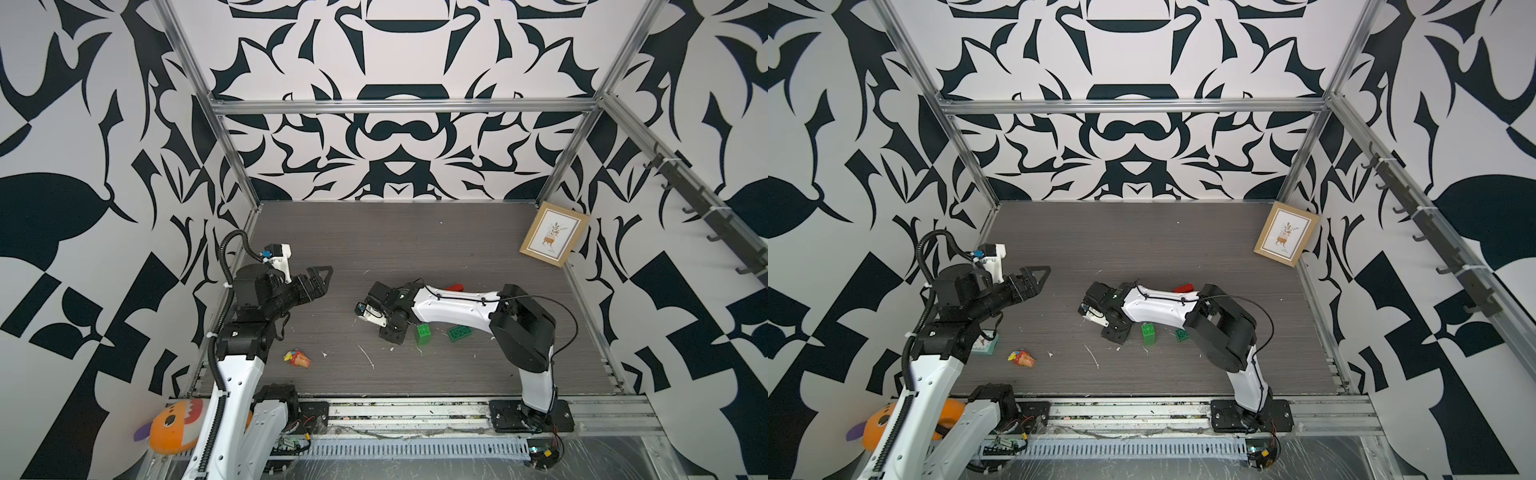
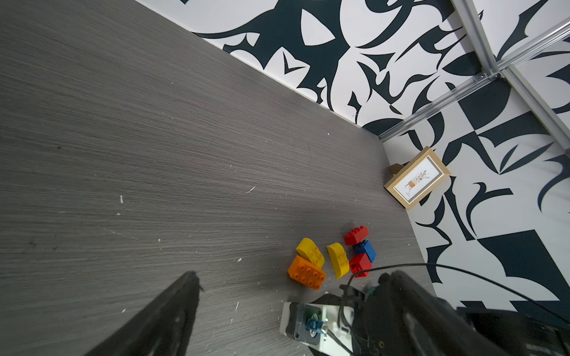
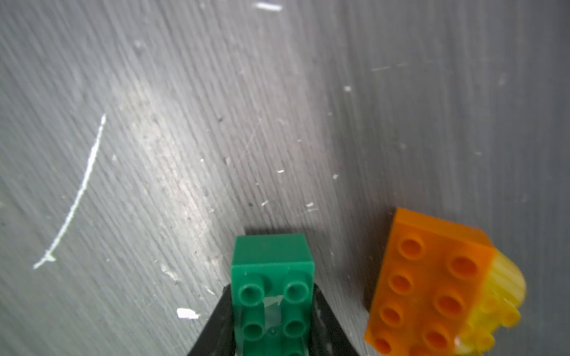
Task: Assemble an ice cream with lego
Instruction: Pick up the lego brick from the center of the board, then assemble the lego brick with the lego brick.
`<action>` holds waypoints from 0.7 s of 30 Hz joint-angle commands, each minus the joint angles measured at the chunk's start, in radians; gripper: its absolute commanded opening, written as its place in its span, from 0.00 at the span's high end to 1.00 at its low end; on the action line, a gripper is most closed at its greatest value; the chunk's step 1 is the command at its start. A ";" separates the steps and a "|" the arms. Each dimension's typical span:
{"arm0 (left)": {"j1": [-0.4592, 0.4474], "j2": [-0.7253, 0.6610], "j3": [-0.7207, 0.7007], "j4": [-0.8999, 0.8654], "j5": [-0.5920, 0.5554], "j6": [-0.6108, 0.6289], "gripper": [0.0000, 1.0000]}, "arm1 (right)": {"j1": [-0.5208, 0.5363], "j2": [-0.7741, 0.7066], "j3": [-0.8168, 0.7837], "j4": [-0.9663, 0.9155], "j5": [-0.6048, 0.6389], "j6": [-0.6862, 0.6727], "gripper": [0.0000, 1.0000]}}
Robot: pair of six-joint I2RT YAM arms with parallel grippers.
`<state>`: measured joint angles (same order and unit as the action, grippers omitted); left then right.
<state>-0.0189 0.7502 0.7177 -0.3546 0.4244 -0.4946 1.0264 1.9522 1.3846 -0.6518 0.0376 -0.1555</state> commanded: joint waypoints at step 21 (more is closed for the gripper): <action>-0.377 0.348 -0.336 0.862 0.025 0.046 0.01 | -0.041 -0.382 0.018 -0.453 0.131 0.843 0.85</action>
<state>-0.3889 1.0531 0.3637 0.4053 0.4168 -0.4801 0.9714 1.5951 1.4345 -1.1301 0.1436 0.5785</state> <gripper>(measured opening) 0.992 0.348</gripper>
